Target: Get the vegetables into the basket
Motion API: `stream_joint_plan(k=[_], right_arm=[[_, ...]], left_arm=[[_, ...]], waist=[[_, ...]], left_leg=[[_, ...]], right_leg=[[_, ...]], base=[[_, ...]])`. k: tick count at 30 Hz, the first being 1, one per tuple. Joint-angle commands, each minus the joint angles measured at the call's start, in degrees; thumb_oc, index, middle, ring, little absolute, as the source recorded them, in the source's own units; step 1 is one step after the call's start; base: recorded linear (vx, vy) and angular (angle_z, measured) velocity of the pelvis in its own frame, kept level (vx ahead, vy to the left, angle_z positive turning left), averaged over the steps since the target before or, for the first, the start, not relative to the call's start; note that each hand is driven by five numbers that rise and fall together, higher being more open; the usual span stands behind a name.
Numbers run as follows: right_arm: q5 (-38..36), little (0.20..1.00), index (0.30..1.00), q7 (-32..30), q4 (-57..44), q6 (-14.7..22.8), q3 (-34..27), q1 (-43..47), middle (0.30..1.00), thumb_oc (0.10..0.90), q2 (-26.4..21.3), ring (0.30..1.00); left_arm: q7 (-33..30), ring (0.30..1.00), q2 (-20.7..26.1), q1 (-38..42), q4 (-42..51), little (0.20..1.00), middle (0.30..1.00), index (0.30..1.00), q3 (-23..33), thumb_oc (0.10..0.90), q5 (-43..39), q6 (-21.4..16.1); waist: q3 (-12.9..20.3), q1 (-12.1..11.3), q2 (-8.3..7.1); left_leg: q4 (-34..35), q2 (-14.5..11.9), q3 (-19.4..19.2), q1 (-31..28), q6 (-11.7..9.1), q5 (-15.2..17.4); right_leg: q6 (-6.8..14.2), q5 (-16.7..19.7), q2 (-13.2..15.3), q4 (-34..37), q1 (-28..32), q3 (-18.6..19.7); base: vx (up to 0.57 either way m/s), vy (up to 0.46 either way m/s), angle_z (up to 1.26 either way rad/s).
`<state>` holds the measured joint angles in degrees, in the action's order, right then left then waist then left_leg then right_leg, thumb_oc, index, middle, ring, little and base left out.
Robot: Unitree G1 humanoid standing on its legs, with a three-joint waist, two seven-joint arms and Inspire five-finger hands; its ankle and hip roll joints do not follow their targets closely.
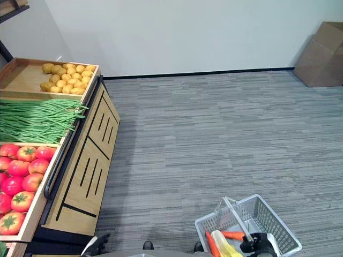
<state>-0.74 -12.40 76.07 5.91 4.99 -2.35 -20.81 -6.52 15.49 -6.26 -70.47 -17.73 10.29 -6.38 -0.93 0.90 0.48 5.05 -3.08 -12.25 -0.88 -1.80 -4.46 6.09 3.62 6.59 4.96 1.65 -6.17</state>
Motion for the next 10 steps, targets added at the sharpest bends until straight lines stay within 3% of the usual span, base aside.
stream_joint_plan(k=[1,3,10], right_arm=[[-0.7,0.300,0.300,-1.4,1.1,3.8,0.1,4.4,0.300,0.400,0.2,0.300],[-1.8,0.300,0.300,-0.2,2.4,3.7,-0.1,2.8,0.300,0.400,2.0,0.300],[-3.2,0.300,0.300,1.9,4.7,2.9,0.8,0.6,0.300,0.400,5.0,0.300]], left_arm=[[-3.3,1.000,-0.4,4.8,-3.1,1.000,1.000,1.000,2.8,0.900,2.2,-1.1],[-3.0,1.000,-1.7,4.6,-7.5,1.000,1.000,1.000,6.7,0.900,-1.0,0.2],[-2.2,1.000,-3.9,4.7,-7.9,1.000,1.000,1.000,9.2,0.900,-6.5,0.1]], waist=[[0.2,-0.4,-3.19],[0.4,0.0,-3.21],[0.7,0.6,-2.71]], left_leg=[[0.0,-3.5,0.7,-1.0,-3.5,0.6],[0.0,-3.7,0.2,-1.2,-3.6,0.6],[0.0,-3.9,-0.2,-1.6,-3.8,0.5]], right_leg=[[4.6,3.7,5.5,-0.3,-1.4,-0.9],[4.4,3.8,5.4,-0.3,-1.6,-0.6],[4.1,3.8,5.1,-0.2,-1.6,0.0]], base=[[0.00,0.001,-0.10],[0.00,-0.005,-0.14],[0.00,-0.002,-0.08]])
